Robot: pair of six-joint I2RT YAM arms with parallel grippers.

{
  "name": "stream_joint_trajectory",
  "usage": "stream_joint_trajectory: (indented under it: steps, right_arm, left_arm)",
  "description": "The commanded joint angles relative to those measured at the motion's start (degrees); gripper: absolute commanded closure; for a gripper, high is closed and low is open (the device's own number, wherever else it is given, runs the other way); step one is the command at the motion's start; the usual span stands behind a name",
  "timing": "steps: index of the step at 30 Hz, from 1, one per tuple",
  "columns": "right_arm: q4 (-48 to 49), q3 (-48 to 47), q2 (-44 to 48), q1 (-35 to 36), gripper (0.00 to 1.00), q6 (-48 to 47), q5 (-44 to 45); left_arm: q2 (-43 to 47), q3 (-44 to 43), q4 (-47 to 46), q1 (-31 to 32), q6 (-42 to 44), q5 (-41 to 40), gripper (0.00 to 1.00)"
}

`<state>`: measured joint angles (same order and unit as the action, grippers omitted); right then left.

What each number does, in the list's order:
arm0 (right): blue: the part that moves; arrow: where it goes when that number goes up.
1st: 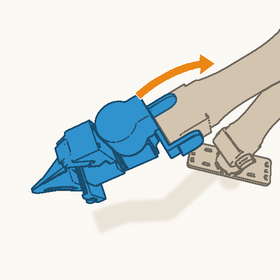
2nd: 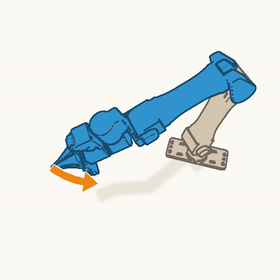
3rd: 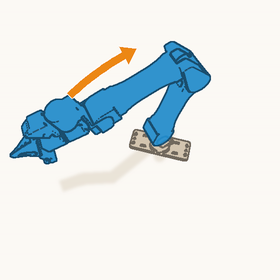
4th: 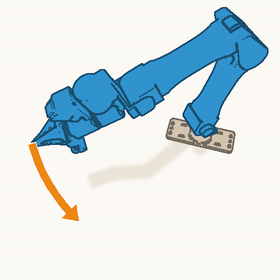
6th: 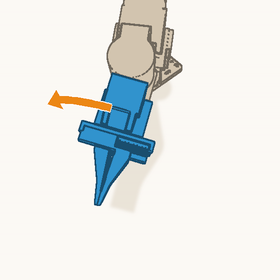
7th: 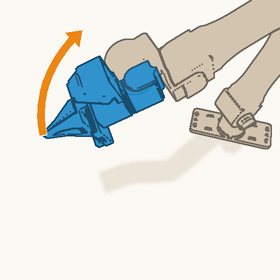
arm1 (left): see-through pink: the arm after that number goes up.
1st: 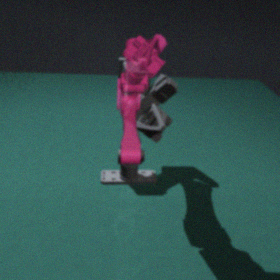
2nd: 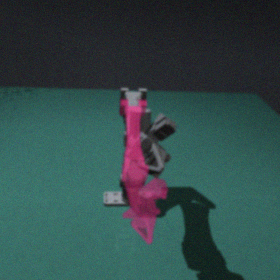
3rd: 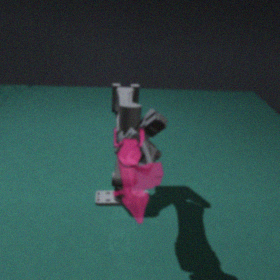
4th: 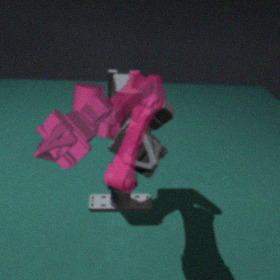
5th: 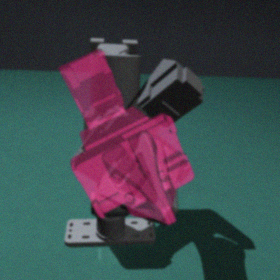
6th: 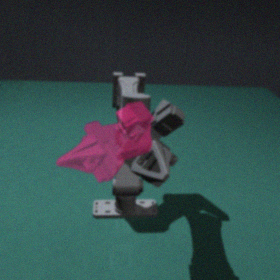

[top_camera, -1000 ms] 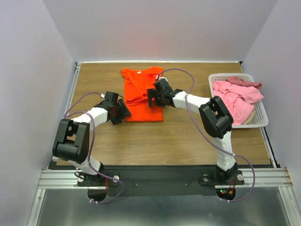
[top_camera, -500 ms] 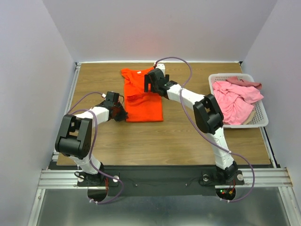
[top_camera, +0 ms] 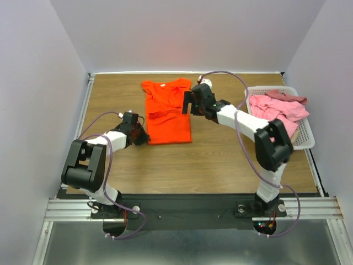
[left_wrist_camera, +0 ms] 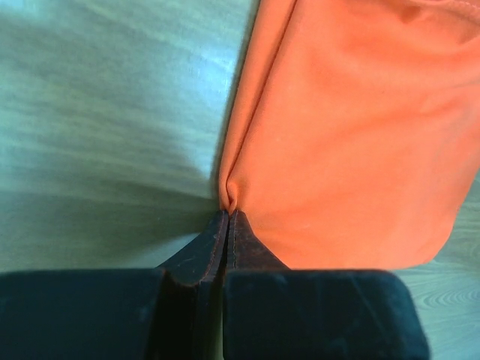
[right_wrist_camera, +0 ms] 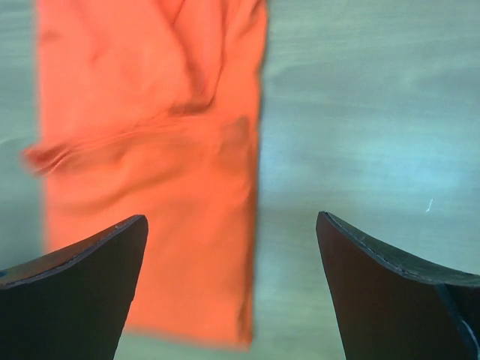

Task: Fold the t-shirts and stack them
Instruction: Fold the tshirt

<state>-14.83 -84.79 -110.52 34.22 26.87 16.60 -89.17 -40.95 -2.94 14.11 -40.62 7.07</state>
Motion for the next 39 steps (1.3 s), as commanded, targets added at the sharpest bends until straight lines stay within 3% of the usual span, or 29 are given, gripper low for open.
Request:
stream_joint_trajectory:
  steps: [1, 5, 15, 25, 30, 39]
  right_arm:
    - [2.6, 13.2, 9.9, 0.4, 0.0, 9.0, -12.7]
    - [5.0, 22.3, 12.6, 2.4, 0.02, 13.2, -20.7]
    - [7.2, 27.0, 9.6, 3.7, 0.18, 15.5, -21.4]
    - [7.6, 28.6, 9.6, 3.7, 0.59, 17.1, -14.8]
    - [7.4, 32.3, 13.9, 3.7, 0.98, 16.1, -13.2]
    - [2.9, 43.1, 36.7, 3.7, 1.0, 14.6, -16.2]
  left_arm:
    - [1.9, 4.0, 5.6, 1.3, 0.2, -0.5, 1.0]
    - [3.1, 4.9, 5.3, 2.9, -0.5, -0.7, 1.0]
    - [5.6, 8.3, 5.0, 5.8, -3.1, -2.1, 1.0]
    - [5.8, 9.0, 5.0, 7.0, -3.7, -2.1, 1.0]
    - [7.7, 10.4, 5.2, 7.9, -3.7, -0.7, 1.0]
    - [20.7, 12.6, 10.2, 21.5, -8.1, 2.2, 1.0]
